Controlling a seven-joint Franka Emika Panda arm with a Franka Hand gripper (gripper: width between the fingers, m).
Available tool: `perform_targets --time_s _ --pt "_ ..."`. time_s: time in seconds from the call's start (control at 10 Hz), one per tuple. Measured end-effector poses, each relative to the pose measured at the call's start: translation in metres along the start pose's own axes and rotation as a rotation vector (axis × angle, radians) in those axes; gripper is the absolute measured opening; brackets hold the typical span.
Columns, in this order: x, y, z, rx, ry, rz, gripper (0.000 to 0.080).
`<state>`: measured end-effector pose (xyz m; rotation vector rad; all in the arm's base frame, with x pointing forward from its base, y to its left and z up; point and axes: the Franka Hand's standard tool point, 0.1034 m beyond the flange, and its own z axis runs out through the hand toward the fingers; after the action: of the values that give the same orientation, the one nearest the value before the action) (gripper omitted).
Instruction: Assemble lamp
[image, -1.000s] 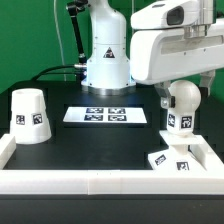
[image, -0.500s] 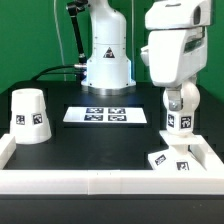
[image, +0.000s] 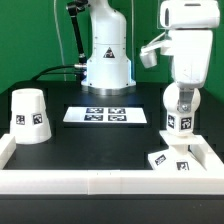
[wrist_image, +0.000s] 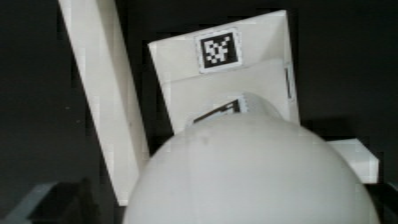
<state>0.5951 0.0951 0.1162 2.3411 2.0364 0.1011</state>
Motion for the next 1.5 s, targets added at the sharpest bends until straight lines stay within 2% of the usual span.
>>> perform_targets --time_s 0.1,0.3,0.6,0.9,1.5 --pt "-0.0002 0.0001 0.0000 0.000 0.000 0.000 0.0605" --pt "-0.0005 0.0002 0.0000 0.000 0.000 0.013 0.0576" --pt "0.0005 -0.0002 0.0000 0.000 0.001 0.167 0.0576" --pt "0.0039 -0.0013 0.0002 -0.001 0.003 0.557 0.0577" --pt "0.0032 -0.0012 0.0005 0.000 0.003 1.016 0.0579"
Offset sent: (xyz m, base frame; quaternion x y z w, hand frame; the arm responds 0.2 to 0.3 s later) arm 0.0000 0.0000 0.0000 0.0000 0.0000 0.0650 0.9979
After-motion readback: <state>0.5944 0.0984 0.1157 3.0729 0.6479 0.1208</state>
